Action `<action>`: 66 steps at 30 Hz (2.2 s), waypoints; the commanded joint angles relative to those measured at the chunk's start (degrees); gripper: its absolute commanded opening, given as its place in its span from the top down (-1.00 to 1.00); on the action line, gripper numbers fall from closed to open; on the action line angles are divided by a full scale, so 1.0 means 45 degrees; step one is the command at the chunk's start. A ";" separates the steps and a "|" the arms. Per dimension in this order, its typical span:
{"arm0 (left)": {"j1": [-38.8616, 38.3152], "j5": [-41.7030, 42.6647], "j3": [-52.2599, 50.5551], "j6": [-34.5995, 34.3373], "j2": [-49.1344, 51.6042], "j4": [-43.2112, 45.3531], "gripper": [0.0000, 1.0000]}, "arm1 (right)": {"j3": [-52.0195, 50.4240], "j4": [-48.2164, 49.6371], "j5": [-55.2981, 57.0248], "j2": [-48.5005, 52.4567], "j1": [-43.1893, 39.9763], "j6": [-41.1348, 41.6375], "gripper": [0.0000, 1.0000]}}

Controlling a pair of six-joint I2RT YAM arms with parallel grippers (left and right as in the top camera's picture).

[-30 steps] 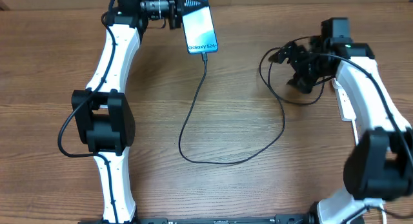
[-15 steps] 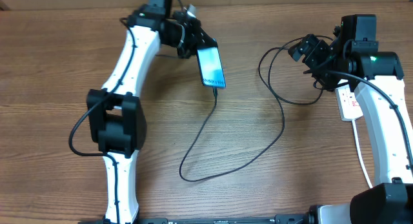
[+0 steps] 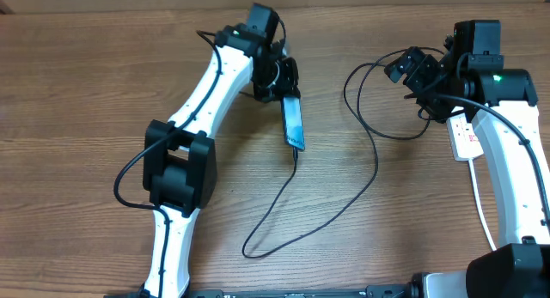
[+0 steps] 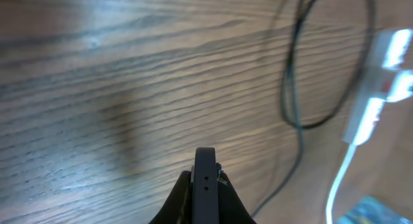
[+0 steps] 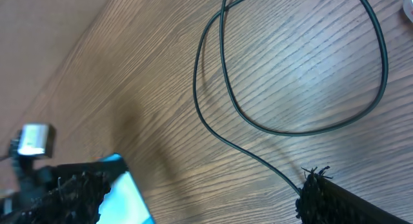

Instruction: Plug charger to phone and switch on socket

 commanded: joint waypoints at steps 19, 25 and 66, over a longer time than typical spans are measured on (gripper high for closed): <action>-0.0165 -0.1030 -0.2895 -0.0447 0.0092 0.2016 0.91 | 0.0131 0.0034 0.0219 -0.0121 -0.0015 -0.0107 -0.97; -0.0165 -0.1020 -0.3167 -0.0665 0.0092 0.2288 0.92 | 0.0131 0.0034 0.0223 -0.0121 -0.0015 -0.0112 -0.97; -0.0437 -0.1787 -0.3181 -0.0219 0.0243 0.2142 0.91 | 0.0121 0.0029 0.0223 -0.0121 -0.0015 -0.0112 -0.97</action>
